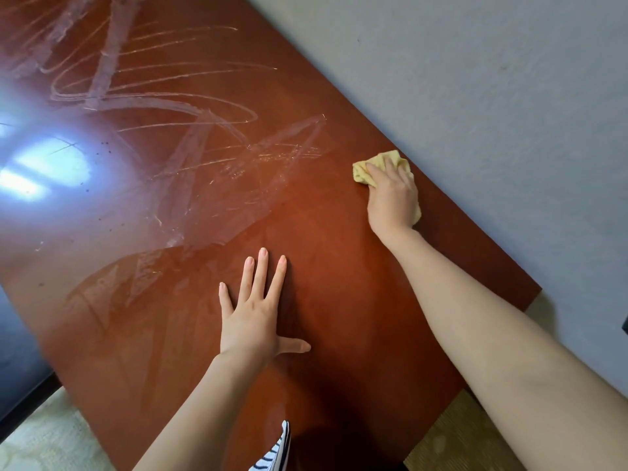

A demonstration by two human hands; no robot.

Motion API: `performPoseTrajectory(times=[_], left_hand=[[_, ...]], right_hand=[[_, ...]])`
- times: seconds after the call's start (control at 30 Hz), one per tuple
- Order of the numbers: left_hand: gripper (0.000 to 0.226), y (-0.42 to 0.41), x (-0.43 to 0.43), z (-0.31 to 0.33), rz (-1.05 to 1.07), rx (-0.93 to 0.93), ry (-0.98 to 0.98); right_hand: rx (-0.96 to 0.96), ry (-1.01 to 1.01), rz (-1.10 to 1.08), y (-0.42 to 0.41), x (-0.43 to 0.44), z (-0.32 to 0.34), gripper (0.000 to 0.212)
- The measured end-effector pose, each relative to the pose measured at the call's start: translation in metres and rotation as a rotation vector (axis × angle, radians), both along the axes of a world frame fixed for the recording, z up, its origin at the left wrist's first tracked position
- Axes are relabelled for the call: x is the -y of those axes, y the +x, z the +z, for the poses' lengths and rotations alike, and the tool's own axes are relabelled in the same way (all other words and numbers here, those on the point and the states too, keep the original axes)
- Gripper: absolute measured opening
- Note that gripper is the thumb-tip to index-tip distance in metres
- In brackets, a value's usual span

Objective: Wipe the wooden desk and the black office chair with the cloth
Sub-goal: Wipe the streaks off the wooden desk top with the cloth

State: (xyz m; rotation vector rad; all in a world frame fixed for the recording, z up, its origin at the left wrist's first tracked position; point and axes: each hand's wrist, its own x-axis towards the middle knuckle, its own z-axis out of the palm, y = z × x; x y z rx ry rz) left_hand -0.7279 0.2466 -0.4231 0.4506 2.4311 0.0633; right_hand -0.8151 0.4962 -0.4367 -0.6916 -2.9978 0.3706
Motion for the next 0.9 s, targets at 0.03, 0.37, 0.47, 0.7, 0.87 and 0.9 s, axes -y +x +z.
performPoseTrajectory(times=[0.03,0.37,0.47,0.7,0.87,0.9], left_hand=[[0.140,0.000,0.000,0.000,0.000,0.000,-0.001],[0.139,-0.003,0.002,0.000,-0.007,-0.014,0.001],[0.138,-0.003,0.003,0.001,-0.011,-0.021,0.008],[0.137,-0.001,0.001,0.003,-0.002,-0.024,0.028],[0.138,0.000,0.002,0.003,0.012,-0.034,0.047],[0.138,0.000,0.002,0.002,0.013,-0.037,0.047]], right_hand=[[0.004,-0.017,0.020,-0.006,0.013,0.000,0.040],[0.025,-0.168,0.364,0.037,0.109,0.001,0.039],[0.007,-0.233,0.363,0.073,0.112,0.004,0.037],[-0.117,-0.076,0.385,0.175,0.059,0.004,0.046],[-0.138,-0.008,0.267,0.202,-0.003,0.000,0.049],[-0.131,0.002,0.247,0.200,-0.014,0.000,0.049]])
